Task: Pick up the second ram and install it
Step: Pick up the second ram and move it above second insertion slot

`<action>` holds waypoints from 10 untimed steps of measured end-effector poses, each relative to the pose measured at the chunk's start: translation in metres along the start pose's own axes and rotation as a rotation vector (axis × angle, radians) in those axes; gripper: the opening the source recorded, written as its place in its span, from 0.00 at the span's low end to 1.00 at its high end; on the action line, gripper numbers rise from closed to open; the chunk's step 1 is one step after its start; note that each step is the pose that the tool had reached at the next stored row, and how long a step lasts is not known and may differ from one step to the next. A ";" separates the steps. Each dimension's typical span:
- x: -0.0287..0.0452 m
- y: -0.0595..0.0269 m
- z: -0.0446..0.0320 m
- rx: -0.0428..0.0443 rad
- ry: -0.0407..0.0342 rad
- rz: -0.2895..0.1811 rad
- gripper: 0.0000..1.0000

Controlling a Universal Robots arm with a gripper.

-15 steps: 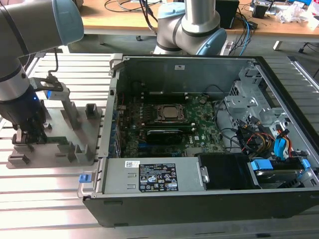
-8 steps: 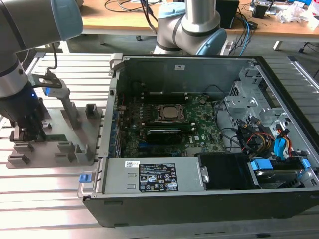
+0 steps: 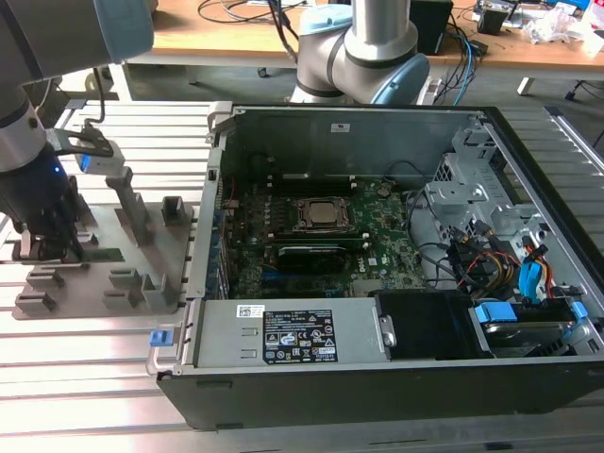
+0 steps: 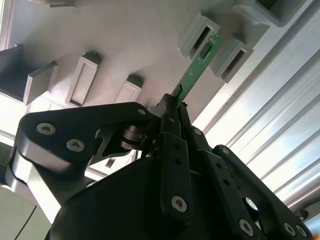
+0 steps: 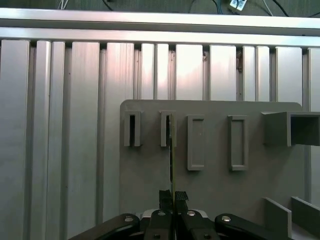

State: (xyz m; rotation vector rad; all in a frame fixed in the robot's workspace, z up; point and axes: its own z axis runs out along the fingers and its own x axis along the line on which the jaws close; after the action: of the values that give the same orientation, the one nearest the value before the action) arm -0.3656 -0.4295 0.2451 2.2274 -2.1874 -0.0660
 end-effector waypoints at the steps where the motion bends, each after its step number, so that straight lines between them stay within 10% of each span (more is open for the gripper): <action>1: -0.0001 0.0001 -0.0024 -0.0001 0.0001 0.000 0.14; 10: -0.0009 0.0008 -0.0177 0.0000 0.0005 0.000 0.14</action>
State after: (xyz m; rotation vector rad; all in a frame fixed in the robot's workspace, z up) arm -0.3656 -0.4289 0.2629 2.2271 -2.1872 -0.0655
